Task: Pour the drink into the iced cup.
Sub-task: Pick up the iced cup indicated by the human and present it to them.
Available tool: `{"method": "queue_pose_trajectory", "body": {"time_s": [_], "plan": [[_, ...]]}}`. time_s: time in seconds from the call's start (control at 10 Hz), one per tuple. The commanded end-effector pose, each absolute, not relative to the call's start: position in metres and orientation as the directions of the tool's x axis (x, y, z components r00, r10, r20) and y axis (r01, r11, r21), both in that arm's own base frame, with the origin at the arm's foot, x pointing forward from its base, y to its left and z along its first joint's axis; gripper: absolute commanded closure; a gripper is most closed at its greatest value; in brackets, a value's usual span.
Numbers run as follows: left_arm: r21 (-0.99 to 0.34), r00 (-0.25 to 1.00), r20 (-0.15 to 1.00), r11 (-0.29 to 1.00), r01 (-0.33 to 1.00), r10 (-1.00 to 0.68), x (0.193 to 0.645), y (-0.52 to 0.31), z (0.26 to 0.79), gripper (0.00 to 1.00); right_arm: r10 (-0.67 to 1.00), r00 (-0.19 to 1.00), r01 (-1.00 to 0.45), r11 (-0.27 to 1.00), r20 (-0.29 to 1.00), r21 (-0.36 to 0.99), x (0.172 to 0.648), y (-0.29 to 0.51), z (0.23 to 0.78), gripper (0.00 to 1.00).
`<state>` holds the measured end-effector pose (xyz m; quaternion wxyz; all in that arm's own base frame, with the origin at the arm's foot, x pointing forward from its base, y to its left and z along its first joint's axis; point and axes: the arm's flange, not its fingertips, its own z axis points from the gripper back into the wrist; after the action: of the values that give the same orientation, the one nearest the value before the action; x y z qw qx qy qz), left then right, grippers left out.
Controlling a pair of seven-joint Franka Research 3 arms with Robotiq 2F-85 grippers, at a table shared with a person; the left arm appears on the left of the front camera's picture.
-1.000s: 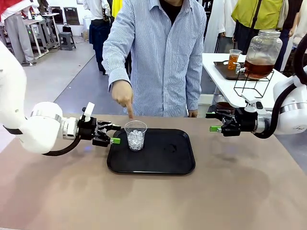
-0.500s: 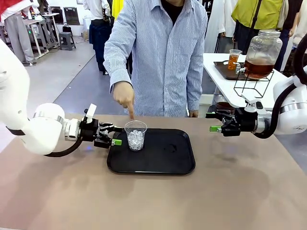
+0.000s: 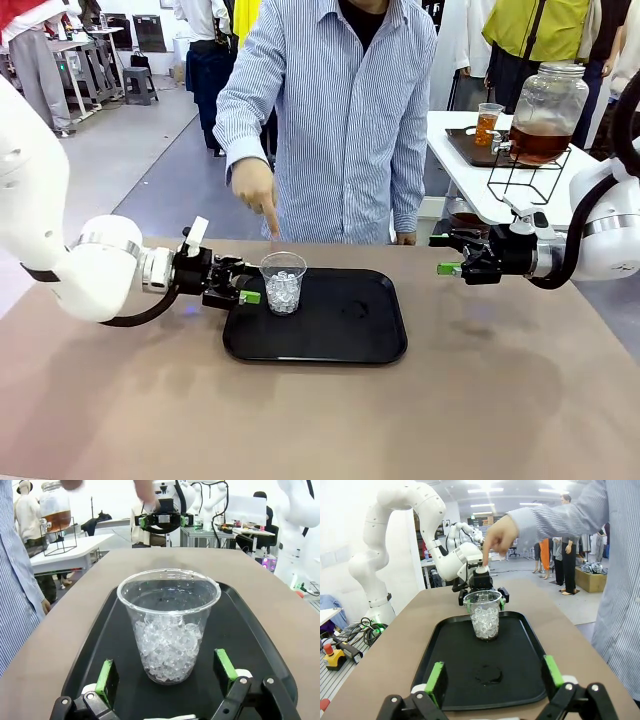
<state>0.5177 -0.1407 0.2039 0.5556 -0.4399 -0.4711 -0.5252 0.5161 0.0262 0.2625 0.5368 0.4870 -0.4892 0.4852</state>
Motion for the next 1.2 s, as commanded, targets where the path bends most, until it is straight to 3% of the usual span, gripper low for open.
{"method": "queue_pose_trajectory", "body": {"time_s": [0.0, 1.1], "plan": [[0.022, -0.011, 0.986, 0.063, 0.998, -0.164, 0.521, -0.147, 0.204, 0.00, 0.045, 0.053, -0.997, 0.054, 0.998, 0.051, 0.517, 0.027, 0.265, 0.00], [-0.013, 0.022, 0.993, 0.076, 0.997, -0.117, 0.524, -0.176, 0.198, 0.00, 0.045, 0.053, -0.997, 0.054, 0.998, 0.051, 0.517, 0.027, 0.265, 0.00]]}}
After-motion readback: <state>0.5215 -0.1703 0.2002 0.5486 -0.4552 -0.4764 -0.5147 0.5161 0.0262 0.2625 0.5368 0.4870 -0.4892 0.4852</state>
